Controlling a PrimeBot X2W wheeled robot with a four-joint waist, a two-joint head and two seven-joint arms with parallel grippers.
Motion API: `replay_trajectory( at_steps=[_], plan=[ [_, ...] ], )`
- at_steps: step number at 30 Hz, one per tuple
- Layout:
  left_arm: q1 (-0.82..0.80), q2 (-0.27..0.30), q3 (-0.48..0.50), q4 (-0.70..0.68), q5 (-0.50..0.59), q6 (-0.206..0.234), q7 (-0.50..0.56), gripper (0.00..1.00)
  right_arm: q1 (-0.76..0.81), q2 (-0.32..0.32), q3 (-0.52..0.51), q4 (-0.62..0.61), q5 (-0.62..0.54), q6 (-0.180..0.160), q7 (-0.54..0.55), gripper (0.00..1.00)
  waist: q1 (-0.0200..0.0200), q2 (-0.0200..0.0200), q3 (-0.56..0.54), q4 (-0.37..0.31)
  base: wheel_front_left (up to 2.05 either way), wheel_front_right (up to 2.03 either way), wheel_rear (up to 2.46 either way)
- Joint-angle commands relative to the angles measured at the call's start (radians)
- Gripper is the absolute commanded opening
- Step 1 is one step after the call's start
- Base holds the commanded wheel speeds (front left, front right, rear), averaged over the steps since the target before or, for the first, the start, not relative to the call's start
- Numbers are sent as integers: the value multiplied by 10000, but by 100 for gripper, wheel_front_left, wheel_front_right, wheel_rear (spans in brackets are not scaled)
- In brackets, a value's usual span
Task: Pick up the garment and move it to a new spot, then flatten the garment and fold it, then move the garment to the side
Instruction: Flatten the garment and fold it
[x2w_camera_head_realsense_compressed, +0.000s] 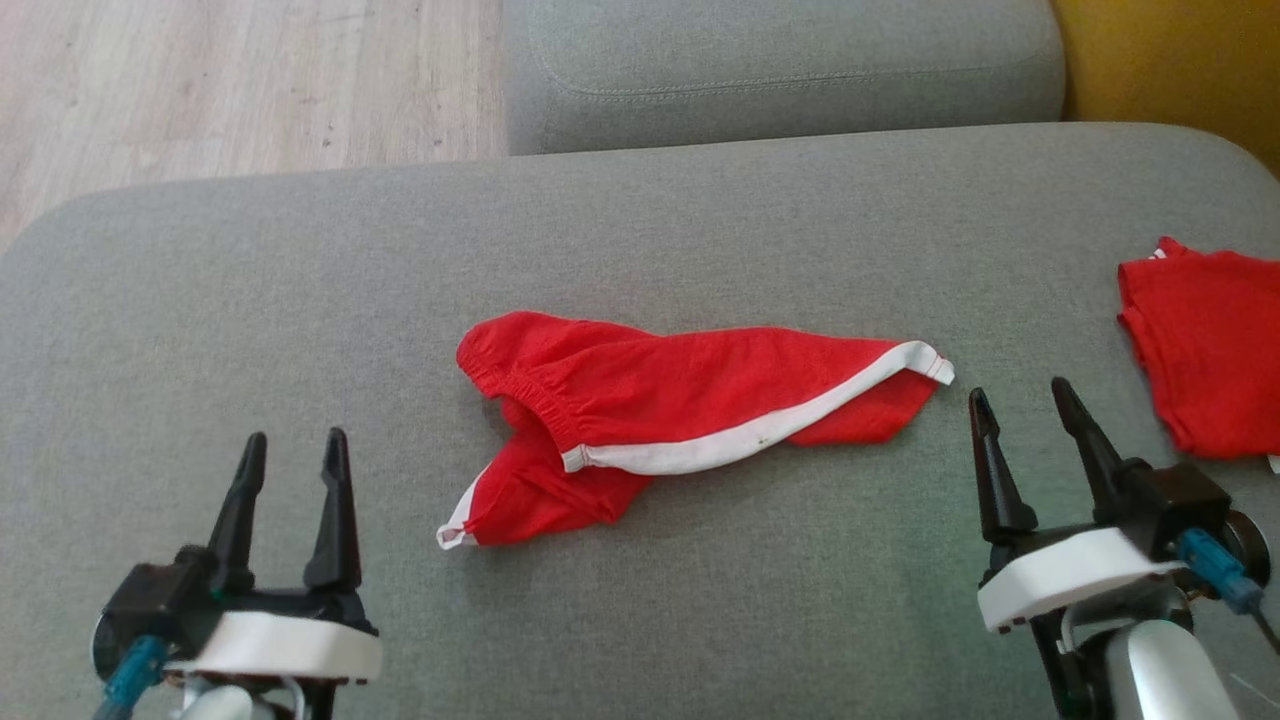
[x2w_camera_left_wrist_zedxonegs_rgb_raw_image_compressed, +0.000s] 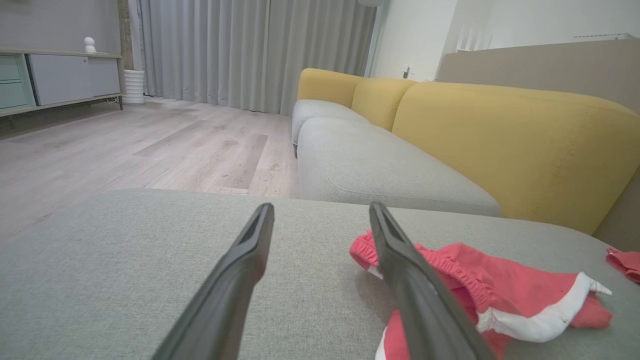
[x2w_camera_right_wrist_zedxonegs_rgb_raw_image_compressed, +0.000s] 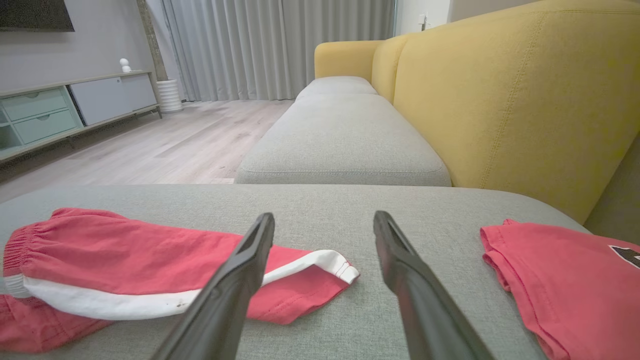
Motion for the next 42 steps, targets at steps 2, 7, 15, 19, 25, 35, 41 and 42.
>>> replay_trajectory(
  at_steps=[2,7,15,19,25,35,41,42],
  plan=[
    [-486,92,215,-357,158,-13,19,100,-198,-23,312,-408,60,73,50,100,1,-1,35,12,0,0,0],
    [-1074,-374,-1055,-70,436,-726,624,100,-171,-22,401,-460,151,73,132,100,1,-1,223,59,0,0,0],
    [-2443,-1535,-2334,1803,559,-1463,1395,100,-388,-21,678,-456,219,73,169,100,1,-1,593,-173,0,0,0],
    [-2849,-1754,-2376,2667,408,-1513,1678,100,-484,-21,817,-362,298,73,118,100,1,-1,718,-377,0,0,0],
    [-3007,-1873,-2336,3341,259,-1416,1820,100,-508,-21,797,-272,406,73,39,100,1,-1,783,-554,0,0,0],
    [-3215,-1907,-2432,3422,261,-1552,1505,0,-795,-20,752,29,538,73,247,100,1,-1,1036,-447,0,0,0],
    [-3273,-1911,-2493,3367,341,-1565,1249,0,-1322,-20,-41,814,1302,73,956,100,1,-1,1283,-339,0,0,0],
    [-3274,-1917,-2520,3335,364,-1567,1207,0,-1483,-20,-238,1060,1538,73,1101,100,1,-1,1344,-314,0,0,0]
  ],
)
